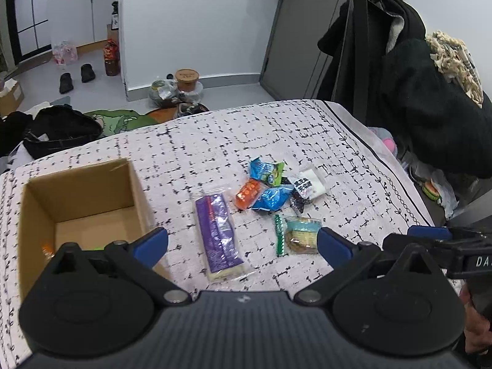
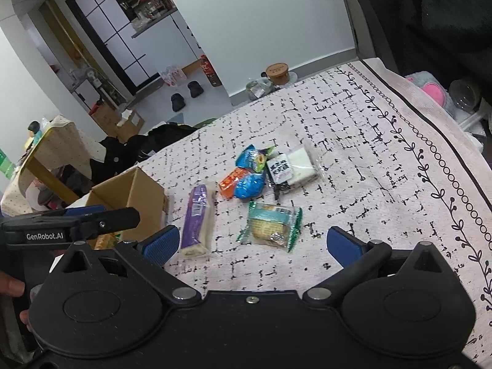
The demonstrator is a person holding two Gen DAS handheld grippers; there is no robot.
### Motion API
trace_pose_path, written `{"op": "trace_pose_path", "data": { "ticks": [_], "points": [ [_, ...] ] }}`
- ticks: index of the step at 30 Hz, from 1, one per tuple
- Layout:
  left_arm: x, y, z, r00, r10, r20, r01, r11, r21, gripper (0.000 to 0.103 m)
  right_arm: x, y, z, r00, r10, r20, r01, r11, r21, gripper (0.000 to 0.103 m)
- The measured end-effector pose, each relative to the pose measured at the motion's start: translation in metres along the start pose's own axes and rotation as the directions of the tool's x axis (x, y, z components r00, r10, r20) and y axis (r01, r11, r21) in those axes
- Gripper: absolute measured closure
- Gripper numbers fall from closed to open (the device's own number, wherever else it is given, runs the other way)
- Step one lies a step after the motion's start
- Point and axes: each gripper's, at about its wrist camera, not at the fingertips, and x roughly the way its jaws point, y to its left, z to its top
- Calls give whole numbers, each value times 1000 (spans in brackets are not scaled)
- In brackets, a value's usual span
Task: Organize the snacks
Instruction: 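Move both open grippers back over the snack pile, then grasp the purple bar with the left gripper while the right grasps the teal-wrapped cake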
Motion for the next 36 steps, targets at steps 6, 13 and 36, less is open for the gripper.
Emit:
{"op": "trace_pose_path", "data": {
  "ticks": [6,13,36],
  "points": [
    [23,-6,5,999,-29,-16,29,1000,-2,3,16,-7,2,999,-12,-29,13,1000,20,3],
    [53,-8,2,998,-38,-50,37,999,-26,21,48,-13,2,995,-22,-98,29,997,73,16],
    [110,6,5,993,72,-93,-87,982,-170,44,122,-9,8,975,-114,-189,134,986,95,21]
  ]
}}
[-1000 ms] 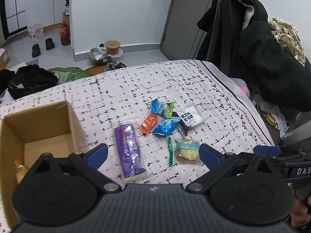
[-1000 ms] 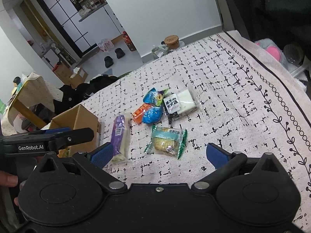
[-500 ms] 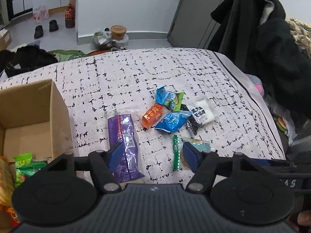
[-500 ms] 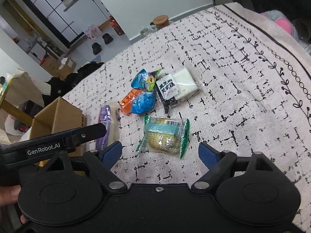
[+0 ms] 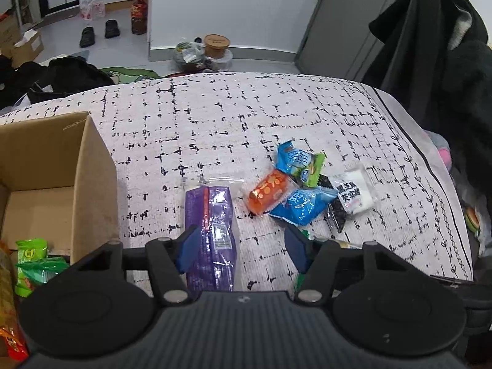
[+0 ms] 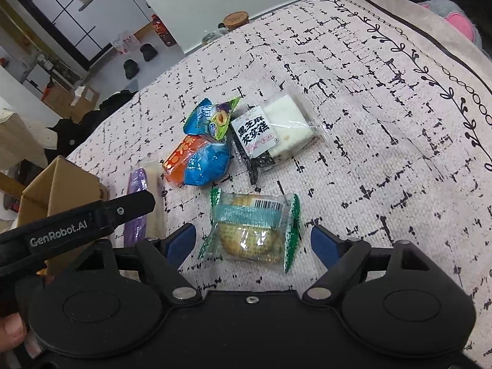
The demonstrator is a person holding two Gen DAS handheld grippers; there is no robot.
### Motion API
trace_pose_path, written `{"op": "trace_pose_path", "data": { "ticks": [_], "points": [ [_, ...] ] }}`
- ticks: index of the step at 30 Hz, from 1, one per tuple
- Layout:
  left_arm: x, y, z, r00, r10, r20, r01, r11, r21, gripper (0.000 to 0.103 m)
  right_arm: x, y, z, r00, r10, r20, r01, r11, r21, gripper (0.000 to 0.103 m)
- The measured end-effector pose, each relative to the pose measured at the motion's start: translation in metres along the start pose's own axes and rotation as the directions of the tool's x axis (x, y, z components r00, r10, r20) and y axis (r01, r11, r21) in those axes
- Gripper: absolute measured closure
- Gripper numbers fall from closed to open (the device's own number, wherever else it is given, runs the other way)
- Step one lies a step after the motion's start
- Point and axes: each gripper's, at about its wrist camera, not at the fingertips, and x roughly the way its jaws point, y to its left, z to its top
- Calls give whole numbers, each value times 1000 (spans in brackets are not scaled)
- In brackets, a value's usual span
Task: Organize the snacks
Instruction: 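Grasp the purple bar with the left gripper while the right grasps the teal-wrapped cake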
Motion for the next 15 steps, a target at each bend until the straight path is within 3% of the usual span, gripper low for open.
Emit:
{"op": "trace_pose_path", "data": {
  "ticks": [8,10,12,15],
  "points": [
    [6,0,-2,1000,12,-10,-13,1000,-25,46,15,10,-2,998,-69,-6,68,996,-49,22],
    [8,1,-1,1000,20,-12,-20,999,-34,46,15,10,-3,997,-79,-10,78,995,-68,25],
    [10,1,-2,999,29,-14,-30,999,-39,46,14,11,-4,995,-96,-10,95,992,-88,36],
    [12,-1,-3,999,49,-7,-49,999,-24,46,9,6,-4,996,-94,-7,93,992,-86,41]
  ]
}}
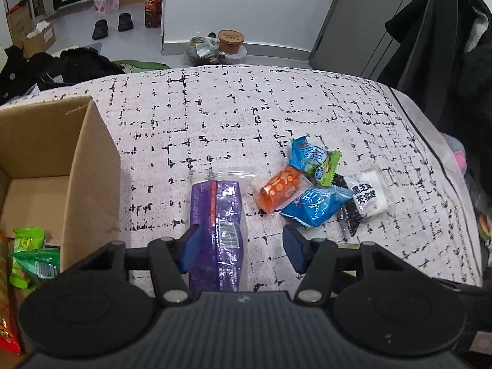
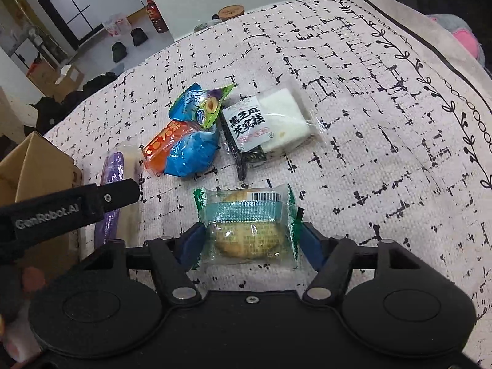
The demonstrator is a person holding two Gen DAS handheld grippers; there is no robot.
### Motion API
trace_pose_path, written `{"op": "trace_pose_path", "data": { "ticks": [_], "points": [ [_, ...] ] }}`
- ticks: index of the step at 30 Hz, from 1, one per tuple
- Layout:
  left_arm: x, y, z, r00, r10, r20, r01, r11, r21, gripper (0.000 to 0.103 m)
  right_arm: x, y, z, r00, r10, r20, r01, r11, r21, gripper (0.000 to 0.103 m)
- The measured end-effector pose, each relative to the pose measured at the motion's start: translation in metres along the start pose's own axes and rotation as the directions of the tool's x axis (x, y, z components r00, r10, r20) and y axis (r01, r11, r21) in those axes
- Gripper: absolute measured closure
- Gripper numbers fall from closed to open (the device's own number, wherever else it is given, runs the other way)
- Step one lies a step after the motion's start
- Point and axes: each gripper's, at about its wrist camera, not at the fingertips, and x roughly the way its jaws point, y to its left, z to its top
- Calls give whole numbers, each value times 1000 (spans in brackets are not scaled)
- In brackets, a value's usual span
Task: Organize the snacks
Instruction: 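Grasp the purple bar with the left gripper while the right grasps the teal-wrapped cake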
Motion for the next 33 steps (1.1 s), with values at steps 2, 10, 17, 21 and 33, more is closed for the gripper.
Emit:
{"op": "trace_pose_path", "data": {
  "ticks": [2,10,17,21,33],
  "points": [
    [1,0,-2,1000,11,3,-11,1000,6,46,-4,-5,0,1000,-5,-1,5,1000,8,45],
    [9,-1,-9,999,46,-21,-46,999,14,45,-14,-18,-8,999,-39,1,39,999,22,46],
    [9,3,-15,998,27,-56,-27,1000,-6,46,-10,-7,-13,999,-51,18,50,999,8,33],
    [13,3,-21,996,13,-92,-13,1000,-1,53,-11,-6,-16,998,-55,35,55,998,3,45],
    [-6,7,-21,997,-57,-51,55,998,-28,71,-33,-3,-25,998,15,66,-19,998,56,49]
  ]
}}
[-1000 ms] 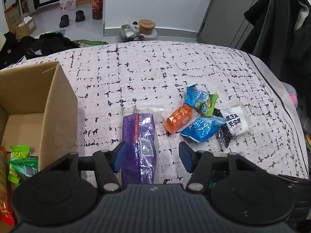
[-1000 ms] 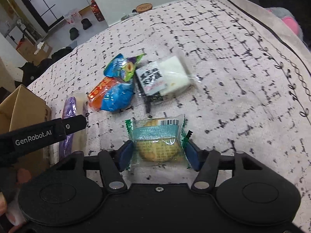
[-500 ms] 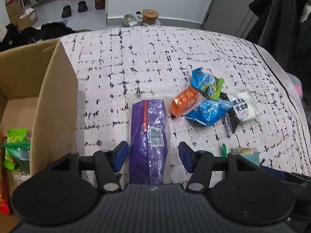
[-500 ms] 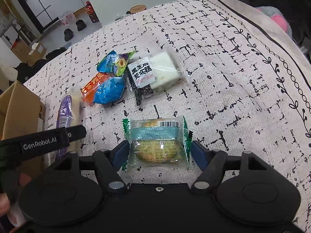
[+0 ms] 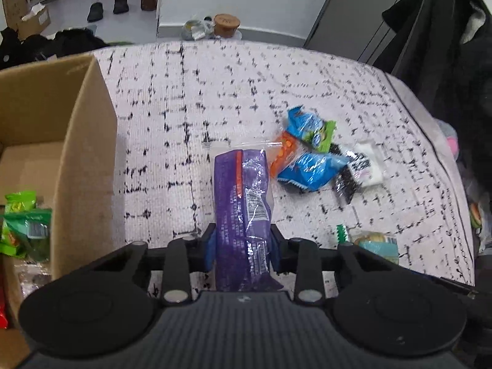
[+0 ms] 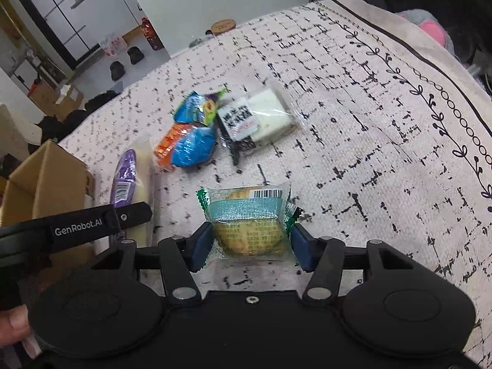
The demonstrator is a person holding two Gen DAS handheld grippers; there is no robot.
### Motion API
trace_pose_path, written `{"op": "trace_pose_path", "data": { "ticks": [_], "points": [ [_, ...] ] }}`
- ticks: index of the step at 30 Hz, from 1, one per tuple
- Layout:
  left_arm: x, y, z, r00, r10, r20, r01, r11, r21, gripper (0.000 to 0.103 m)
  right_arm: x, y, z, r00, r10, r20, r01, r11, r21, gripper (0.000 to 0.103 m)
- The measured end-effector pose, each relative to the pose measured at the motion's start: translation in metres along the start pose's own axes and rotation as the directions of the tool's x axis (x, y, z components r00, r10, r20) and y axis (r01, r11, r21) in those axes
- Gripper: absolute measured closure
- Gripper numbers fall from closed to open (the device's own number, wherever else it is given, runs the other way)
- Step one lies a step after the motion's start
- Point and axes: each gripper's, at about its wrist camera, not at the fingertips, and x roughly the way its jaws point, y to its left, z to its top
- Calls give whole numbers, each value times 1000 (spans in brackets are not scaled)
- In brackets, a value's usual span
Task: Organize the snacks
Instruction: 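Grasp the purple bar with the left gripper while the right grasps the teal-wrapped cake, then carry the purple bar and teal-wrapped cake over the box with both grippers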
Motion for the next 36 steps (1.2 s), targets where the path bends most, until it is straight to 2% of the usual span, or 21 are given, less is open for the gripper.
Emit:
{"op": "trace_pose_path", "data": {
  "ticks": [11,26,31,36],
  "points": [
    [-28,1,2,997,-49,66,46,998,49,71,-22,24,8,996,67,65,-65,997,-36,49],
    [-78,37,14,981,-56,184,55,998,8,71,-40,64,14,983,125,135,-112,989,-95,49],
    [-95,47,18,974,-88,210,93,996,-10,71,-44,80,14,977,150,152,-133,984,-118,49],
    [-110,56,21,968,-85,236,91,996,-14,71,-42,95,13,970,170,172,-147,980,-136,49]
  ]
}}
